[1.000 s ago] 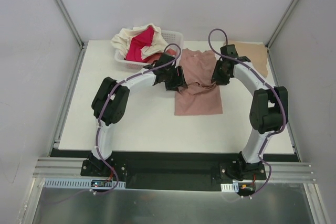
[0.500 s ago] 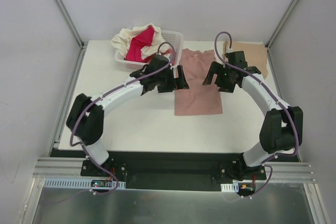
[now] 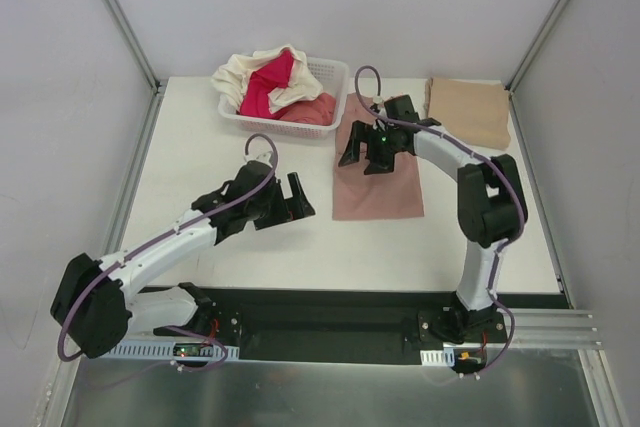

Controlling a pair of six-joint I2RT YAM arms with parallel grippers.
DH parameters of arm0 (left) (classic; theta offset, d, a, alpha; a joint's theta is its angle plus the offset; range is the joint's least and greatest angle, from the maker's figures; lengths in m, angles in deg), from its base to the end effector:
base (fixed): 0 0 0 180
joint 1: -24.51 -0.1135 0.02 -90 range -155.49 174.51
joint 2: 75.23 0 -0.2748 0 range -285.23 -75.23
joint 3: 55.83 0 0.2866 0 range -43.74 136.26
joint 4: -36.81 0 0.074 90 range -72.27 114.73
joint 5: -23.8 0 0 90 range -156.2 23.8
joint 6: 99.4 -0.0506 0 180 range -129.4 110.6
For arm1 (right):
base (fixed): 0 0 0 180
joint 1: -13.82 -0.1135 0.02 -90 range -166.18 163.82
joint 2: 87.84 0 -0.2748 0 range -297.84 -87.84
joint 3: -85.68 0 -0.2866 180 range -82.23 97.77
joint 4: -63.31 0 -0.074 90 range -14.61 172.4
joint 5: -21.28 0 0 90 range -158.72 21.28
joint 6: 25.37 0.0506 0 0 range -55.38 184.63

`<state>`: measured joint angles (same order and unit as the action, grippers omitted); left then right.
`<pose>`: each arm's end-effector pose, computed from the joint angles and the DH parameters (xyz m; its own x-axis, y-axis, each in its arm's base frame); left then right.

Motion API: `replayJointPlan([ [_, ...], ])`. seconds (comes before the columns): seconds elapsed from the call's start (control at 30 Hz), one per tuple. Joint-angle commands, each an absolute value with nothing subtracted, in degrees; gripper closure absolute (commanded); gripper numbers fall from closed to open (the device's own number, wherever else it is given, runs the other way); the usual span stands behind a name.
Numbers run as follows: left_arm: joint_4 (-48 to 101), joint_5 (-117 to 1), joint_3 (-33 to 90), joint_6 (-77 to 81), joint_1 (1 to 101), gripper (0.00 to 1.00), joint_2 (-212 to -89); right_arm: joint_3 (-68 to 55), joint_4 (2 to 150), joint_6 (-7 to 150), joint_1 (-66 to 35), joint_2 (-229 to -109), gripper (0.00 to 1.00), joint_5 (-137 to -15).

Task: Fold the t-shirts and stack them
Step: Fold the tshirt

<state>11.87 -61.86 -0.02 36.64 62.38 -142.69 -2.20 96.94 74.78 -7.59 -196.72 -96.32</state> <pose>0.2307 -0.1843 0.2352 -0.8018 -0.2857 -0.5249 0.1195 0.7839 -0.6093 0.4189 0.1894 0.1993 -0.8115 -0.1504 -0.5647 -0.4627 0.7556 0.4637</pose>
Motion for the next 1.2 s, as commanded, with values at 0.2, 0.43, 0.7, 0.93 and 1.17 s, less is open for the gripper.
replayJointPlan([
  [0.2,10.84,-62.77,-6.48,41.93,62.39,0.01,-135.0,18.46,91.21,77.02,-2.62,-214.3,0.03,-95.45],
  [0.43,10.84,-60.31,-3.59,40.61,62.39,0.01,-137.89,24.46,93.59,73.42,-0.95,-210.72,0.03,-100.88],
  [0.7,11.19,-61.19,4.85,37.88,62.57,0.01,-149.57,2.8,93.68,70.6,0.81,-187.92,0.03,-93.09],
  [0.93,15.49,-57.85,15.13,37.62,62.48,0.17,-164.5,-26.84,91.13,75.34,8.01,-168.8,0.03,-90.6],
  [1.17,17.26,-54.25,22.43,37.88,62.3,0.39,-176.56,-36.79,95.69,73.95,15.3,-161.06,0.03,-91.75],
])
